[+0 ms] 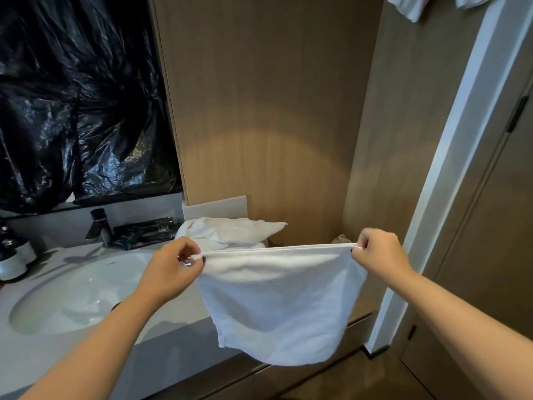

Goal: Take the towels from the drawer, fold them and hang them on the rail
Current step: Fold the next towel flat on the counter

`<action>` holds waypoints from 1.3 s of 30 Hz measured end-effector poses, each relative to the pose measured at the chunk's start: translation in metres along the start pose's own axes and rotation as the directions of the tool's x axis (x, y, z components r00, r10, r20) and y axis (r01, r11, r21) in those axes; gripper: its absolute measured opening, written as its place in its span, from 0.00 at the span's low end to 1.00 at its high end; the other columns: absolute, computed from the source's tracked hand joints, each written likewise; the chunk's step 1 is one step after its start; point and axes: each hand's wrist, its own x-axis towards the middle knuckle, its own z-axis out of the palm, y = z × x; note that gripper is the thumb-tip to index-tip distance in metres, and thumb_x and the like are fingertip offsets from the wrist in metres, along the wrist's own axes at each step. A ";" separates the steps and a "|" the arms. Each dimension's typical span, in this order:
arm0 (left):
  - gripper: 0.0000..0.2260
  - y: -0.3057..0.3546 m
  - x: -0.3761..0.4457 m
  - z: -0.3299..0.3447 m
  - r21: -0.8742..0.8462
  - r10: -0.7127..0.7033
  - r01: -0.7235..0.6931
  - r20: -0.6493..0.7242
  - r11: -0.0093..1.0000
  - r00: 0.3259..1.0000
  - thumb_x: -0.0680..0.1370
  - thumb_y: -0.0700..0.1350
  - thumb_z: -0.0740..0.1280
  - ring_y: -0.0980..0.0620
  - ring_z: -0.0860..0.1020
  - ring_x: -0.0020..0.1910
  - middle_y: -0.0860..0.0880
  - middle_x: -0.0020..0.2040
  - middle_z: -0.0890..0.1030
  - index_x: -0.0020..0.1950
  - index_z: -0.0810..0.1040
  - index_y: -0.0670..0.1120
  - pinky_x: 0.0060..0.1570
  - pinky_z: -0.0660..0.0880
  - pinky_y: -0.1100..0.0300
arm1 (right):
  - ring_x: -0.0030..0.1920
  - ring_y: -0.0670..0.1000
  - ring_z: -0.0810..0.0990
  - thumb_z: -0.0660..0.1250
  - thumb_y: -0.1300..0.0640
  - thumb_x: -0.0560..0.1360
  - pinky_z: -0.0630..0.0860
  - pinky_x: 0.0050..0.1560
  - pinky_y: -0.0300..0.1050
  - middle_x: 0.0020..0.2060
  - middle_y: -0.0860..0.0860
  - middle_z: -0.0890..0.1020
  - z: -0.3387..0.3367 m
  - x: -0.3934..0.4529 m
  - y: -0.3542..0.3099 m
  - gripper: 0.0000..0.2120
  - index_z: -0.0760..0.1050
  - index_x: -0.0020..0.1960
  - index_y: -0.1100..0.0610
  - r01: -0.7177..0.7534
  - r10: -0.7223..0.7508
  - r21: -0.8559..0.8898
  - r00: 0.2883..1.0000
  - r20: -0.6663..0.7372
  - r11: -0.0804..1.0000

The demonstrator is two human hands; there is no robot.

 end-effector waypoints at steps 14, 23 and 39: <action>0.06 -0.087 -0.025 -0.059 0.280 -0.245 0.224 0.041 0.933 0.969 0.83 0.44 0.58 0.50 0.79 0.38 0.47 0.48 0.78 0.54 0.74 0.49 0.39 0.73 0.53 | 0.46 0.53 0.71 0.76 0.60 0.71 0.72 0.36 0.47 0.44 0.50 0.71 0.088 -0.014 -0.091 0.03 0.83 0.41 0.59 0.365 -0.358 0.036 0.926 -0.119 0.930; 0.05 -0.120 -0.012 -0.048 -0.480 -0.568 0.500 0.004 0.721 0.823 0.85 0.43 0.57 0.50 0.86 0.38 0.40 0.51 0.79 0.52 0.71 0.47 0.32 0.79 0.65 | 0.41 0.57 0.80 0.65 0.52 0.78 0.72 0.35 0.46 0.38 0.51 0.83 0.144 -0.002 -0.127 0.07 0.80 0.46 0.52 0.155 -0.151 0.061 0.986 -0.068 0.986; 0.03 -0.245 0.083 0.079 -0.535 -0.786 0.632 -0.107 0.561 0.608 0.82 0.43 0.62 0.45 0.84 0.50 0.41 0.59 0.79 0.52 0.74 0.48 0.51 0.79 0.53 | 0.51 0.58 0.81 0.61 0.64 0.78 0.74 0.48 0.44 0.46 0.55 0.84 0.312 0.144 -0.135 0.12 0.78 0.59 0.58 -0.199 0.106 0.351 0.958 0.266 0.915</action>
